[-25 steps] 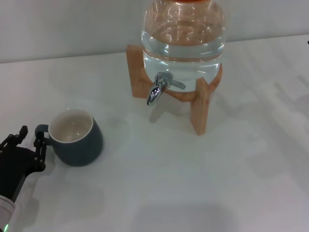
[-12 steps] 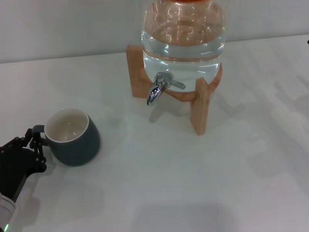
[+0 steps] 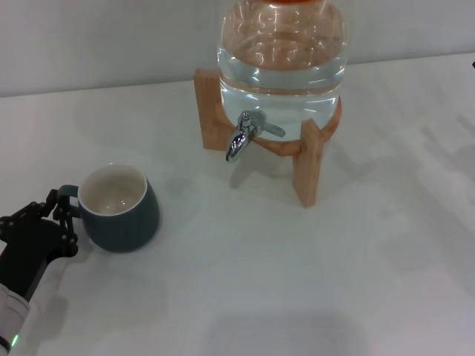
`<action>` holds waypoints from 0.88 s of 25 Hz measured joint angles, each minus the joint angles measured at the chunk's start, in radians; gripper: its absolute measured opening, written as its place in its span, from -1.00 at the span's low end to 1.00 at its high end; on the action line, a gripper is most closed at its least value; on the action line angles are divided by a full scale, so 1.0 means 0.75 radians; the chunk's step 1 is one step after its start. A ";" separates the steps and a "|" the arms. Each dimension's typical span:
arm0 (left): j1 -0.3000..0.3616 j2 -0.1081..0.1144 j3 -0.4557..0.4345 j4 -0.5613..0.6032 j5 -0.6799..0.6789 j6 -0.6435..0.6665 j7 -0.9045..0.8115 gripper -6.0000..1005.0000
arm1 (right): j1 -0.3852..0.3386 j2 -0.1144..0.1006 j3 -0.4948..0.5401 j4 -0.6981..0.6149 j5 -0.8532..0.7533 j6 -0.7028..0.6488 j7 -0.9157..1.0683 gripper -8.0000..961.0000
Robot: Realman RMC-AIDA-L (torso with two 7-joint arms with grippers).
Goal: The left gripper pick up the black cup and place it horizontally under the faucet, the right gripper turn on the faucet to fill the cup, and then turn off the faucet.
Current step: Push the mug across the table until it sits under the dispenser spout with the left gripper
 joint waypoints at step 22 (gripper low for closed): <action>-0.130 0.004 -0.001 -0.042 0.124 -0.009 -0.055 -0.82 | -0.004 0.000 0.000 0.000 -0.014 0.013 -0.001 0.75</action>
